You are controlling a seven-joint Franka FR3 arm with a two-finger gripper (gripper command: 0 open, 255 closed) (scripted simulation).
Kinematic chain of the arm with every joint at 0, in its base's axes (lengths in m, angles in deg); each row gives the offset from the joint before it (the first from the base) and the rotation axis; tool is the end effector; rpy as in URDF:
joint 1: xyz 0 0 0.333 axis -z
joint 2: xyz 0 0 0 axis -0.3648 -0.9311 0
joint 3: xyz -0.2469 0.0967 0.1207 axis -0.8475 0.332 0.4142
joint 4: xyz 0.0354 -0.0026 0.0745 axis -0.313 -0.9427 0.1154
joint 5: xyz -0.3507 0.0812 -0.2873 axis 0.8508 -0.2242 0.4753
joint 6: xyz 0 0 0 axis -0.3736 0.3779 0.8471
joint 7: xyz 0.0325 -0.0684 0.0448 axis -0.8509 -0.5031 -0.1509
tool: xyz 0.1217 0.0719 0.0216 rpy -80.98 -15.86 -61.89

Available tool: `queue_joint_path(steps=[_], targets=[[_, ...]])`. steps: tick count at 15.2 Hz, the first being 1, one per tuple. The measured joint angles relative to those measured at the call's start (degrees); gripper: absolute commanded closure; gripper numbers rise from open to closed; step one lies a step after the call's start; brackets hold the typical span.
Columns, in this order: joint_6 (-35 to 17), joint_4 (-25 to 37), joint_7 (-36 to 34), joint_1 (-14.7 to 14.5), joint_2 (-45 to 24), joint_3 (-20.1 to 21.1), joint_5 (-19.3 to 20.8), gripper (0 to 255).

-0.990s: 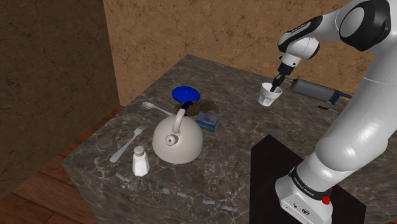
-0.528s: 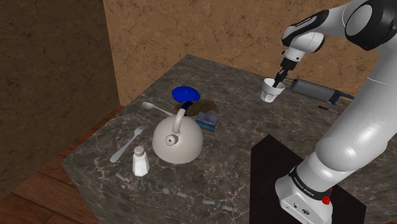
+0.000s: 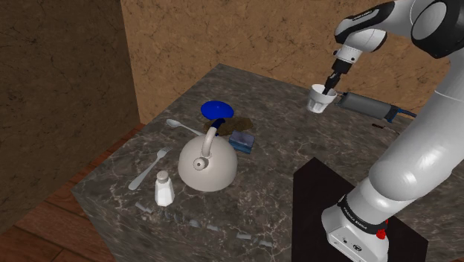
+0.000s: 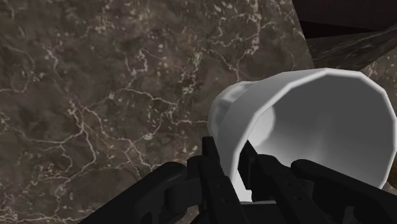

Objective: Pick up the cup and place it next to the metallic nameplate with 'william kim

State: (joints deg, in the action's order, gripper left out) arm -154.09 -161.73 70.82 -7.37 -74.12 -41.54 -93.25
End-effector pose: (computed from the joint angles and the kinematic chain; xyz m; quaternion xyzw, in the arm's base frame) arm 0.4376 -0.4527 0.3361 -0.9957 -0.0290 0.0045 0.0876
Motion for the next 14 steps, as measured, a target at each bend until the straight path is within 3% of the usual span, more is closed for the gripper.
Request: queue_joint_path(steps=[14], targets=[[9.9,8.0,-2.0,-0.1,2.5,-0.3,1.9,255]])
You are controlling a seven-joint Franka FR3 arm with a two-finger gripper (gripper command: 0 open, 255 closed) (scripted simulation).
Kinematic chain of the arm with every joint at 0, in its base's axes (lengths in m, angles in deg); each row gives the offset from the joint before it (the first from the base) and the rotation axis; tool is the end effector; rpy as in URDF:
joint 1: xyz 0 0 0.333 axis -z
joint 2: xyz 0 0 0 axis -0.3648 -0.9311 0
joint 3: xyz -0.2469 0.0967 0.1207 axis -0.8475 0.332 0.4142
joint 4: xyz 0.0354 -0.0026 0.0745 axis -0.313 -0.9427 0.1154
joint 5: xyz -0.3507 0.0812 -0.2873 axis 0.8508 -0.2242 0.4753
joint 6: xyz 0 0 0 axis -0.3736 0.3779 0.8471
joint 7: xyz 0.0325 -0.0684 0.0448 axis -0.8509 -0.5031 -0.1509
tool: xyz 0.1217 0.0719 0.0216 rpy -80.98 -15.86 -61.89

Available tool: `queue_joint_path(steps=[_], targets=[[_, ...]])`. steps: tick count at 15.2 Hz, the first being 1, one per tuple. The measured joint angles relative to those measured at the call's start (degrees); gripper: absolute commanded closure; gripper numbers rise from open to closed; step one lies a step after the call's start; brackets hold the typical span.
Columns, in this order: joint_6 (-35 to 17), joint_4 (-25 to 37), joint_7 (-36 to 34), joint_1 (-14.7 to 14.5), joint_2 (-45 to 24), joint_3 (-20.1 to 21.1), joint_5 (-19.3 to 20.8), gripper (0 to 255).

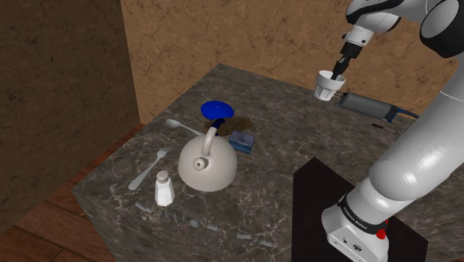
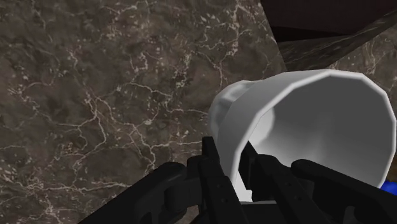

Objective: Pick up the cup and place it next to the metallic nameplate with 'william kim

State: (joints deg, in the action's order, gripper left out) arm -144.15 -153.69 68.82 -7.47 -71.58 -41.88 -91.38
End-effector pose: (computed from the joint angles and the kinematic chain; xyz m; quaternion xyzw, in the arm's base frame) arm 0.4409 -0.4556 0.4210 -0.9957 -0.0291 0.0044 0.0875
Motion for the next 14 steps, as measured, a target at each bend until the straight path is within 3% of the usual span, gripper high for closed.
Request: queue_joint_path(steps=[6,14], targets=[[4.4,4.3,-0.4,0.2,0.2,-0.1,0.2,255],[1.2,-13.3,-11.0,-3.7,18.2,4.7,8.2,255]])
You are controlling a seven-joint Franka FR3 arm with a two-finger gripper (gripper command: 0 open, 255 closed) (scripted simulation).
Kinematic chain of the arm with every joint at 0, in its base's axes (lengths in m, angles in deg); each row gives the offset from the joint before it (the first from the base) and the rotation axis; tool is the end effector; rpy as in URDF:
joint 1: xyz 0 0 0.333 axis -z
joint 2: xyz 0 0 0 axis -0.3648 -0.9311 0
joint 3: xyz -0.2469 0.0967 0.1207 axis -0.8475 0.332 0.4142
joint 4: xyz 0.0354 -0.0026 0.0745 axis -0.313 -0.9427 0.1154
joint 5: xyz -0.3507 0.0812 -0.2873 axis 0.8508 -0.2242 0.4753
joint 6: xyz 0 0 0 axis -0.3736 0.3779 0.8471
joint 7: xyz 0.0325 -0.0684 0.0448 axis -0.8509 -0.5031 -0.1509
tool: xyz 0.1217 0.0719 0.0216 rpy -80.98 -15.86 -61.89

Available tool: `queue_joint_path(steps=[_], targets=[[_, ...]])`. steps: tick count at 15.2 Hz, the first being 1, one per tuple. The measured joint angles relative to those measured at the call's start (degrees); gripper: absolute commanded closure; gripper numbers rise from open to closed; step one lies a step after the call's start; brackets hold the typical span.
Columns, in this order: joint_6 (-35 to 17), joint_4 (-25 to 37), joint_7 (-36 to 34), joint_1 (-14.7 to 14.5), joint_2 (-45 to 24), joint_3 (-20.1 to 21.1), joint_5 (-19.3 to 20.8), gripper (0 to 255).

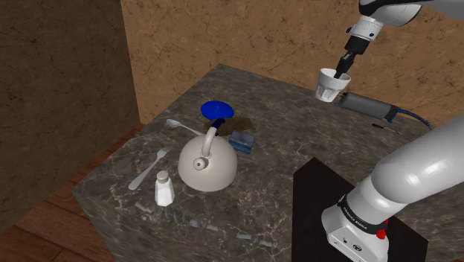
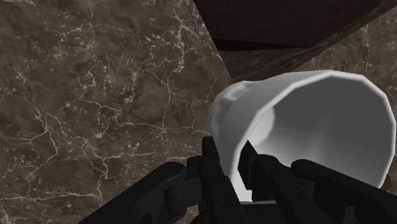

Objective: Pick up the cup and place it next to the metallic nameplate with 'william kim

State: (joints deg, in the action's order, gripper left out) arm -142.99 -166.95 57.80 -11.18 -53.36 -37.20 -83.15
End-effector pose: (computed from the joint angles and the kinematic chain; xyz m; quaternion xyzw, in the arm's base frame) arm 0.4231 -0.3631 0.4588 -0.9956 -0.0296 0.0045 0.0884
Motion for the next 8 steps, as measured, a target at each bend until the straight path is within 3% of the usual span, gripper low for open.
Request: queue_joint_path(steps=[8], targets=[[-0.5,-15.8,-11.0,-0.2,16.9,8.2,3.2,255]])
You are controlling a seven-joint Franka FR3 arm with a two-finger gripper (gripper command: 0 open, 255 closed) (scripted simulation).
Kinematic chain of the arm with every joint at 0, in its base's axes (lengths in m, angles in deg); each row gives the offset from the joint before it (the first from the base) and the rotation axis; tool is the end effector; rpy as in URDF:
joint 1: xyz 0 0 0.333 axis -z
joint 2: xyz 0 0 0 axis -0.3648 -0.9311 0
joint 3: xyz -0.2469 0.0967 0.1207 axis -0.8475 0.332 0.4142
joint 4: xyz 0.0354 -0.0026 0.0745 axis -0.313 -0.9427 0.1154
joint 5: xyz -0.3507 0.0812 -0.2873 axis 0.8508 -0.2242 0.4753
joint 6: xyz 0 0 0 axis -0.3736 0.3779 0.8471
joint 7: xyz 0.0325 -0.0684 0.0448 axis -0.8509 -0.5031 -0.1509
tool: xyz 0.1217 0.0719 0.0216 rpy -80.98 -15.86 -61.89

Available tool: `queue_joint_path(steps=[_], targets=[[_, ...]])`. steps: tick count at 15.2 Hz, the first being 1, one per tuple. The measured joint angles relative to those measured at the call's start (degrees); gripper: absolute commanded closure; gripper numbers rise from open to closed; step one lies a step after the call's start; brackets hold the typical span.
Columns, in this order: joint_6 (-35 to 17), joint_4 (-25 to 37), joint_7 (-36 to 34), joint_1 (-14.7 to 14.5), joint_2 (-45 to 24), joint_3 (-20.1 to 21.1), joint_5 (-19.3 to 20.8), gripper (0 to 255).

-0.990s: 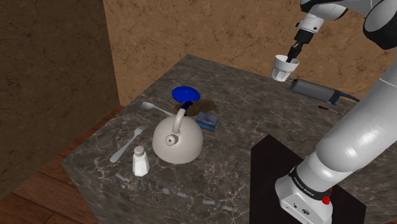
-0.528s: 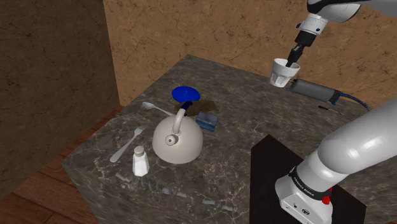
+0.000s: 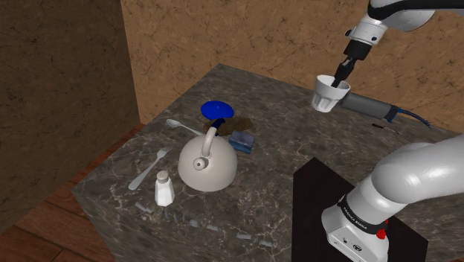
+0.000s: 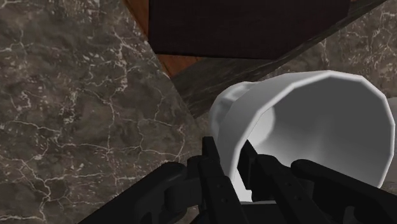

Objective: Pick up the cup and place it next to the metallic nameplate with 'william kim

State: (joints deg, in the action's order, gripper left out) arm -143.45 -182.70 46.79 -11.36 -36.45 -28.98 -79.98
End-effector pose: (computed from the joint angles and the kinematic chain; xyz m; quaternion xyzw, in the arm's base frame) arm 0.3997 -0.2555 0.4613 -0.9956 -0.0296 0.0043 0.0883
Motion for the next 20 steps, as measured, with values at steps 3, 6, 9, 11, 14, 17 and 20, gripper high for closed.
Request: queue_joint_path(steps=[3,6,9,11,14,17,20], targets=[[0.7,-4.8,-3.7,0.0,5.7,3.2,-0.3,255],[1.6,-9.0,-7.4,-0.2,11.0,6.6,-1.4,255],[3.1,-12.8,-10.9,-0.6,16.5,10.1,-3.0,255],[4.0,-15.0,-13.2,-1.1,19.8,12.2,-4.3,255],[5.2,-17.9,-17.1,-2.2,24.4,16.2,-7.2,255],[7.1,-20.0,-21.2,-3.7,28.9,20.2,-10.4,255],[8.6,-21.8,-25.1,-5.4,32.8,24.1,-14.0,255]])
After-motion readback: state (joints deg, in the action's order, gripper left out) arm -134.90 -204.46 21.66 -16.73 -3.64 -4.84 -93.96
